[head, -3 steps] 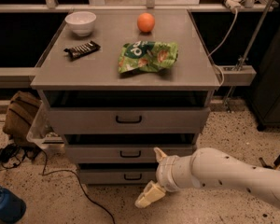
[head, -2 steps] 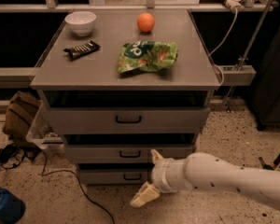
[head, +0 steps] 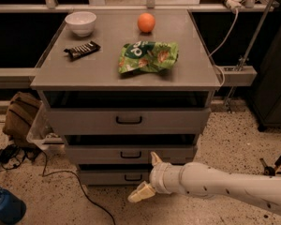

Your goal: Open middle drawer

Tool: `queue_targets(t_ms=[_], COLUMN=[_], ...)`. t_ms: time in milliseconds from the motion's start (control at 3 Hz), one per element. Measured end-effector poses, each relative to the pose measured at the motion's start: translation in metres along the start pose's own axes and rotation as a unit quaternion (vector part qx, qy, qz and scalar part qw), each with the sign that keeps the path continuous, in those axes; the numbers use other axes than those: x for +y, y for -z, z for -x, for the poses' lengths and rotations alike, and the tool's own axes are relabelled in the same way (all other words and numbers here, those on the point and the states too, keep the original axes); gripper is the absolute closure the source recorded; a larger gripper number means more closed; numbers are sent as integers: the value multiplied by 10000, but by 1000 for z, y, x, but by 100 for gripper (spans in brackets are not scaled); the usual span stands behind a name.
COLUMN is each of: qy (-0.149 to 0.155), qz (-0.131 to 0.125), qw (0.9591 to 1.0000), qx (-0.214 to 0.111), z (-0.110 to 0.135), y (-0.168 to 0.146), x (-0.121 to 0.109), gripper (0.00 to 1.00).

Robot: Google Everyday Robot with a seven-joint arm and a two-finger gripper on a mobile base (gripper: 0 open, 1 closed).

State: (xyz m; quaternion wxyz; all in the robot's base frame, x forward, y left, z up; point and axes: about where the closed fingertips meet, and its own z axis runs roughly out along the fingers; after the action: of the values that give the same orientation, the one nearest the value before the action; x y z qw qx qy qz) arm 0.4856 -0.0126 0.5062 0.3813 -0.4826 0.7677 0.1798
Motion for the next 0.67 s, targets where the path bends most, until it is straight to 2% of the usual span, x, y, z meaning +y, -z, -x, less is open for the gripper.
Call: queue_targets(t_ms=[333, 667], qy=[16, 133], qz=[-86, -377], qw=[9999, 9991], qx=[-118, -138], z=[-9, -19], y=[-15, -36], x=[-18, -51], gripper=[0, 0])
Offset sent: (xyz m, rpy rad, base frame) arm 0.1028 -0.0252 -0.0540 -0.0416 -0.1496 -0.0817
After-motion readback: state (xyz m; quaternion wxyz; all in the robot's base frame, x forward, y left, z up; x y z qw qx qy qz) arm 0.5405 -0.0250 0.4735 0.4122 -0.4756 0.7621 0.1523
